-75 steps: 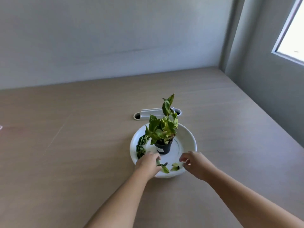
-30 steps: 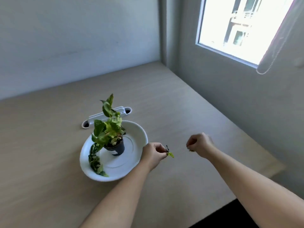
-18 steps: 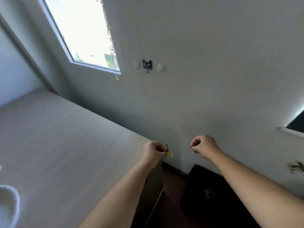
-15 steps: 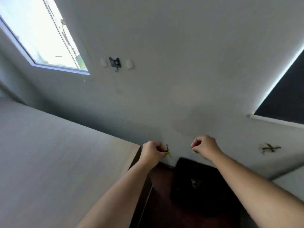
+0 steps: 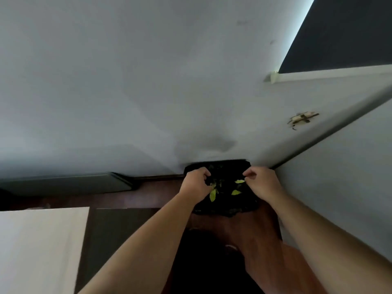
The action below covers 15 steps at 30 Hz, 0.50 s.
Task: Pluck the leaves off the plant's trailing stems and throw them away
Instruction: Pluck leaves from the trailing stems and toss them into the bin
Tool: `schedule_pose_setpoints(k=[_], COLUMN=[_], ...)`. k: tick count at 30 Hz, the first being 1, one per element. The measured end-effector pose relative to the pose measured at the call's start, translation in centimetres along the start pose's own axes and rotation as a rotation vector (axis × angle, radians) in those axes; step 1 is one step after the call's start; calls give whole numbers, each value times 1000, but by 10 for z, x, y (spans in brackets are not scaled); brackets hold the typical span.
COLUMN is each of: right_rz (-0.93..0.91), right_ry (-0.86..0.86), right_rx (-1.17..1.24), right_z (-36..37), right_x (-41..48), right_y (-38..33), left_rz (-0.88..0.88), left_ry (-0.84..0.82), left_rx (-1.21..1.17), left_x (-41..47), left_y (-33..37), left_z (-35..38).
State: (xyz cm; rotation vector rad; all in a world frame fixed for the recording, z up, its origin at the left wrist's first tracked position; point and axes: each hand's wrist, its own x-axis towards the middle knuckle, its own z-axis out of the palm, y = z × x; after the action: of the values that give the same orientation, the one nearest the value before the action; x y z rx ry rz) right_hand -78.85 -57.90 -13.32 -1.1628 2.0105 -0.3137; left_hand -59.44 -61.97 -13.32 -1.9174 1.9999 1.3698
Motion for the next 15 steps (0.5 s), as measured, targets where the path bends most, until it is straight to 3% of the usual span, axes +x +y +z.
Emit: schedule_pose_setpoints(k=[9, 15], right_rz=[6, -209], right_ry=[-26, -48], right_rx=[-22, -95], right_z=[-6, -26], right_x=[0, -11], right_y=[-3, -75], left_rz=[24, 1], left_ry=[-26, 190], left_rx=[113, 83], left_x=[6, -49], left_y=[-3, 5], left_z=[-21, -76])
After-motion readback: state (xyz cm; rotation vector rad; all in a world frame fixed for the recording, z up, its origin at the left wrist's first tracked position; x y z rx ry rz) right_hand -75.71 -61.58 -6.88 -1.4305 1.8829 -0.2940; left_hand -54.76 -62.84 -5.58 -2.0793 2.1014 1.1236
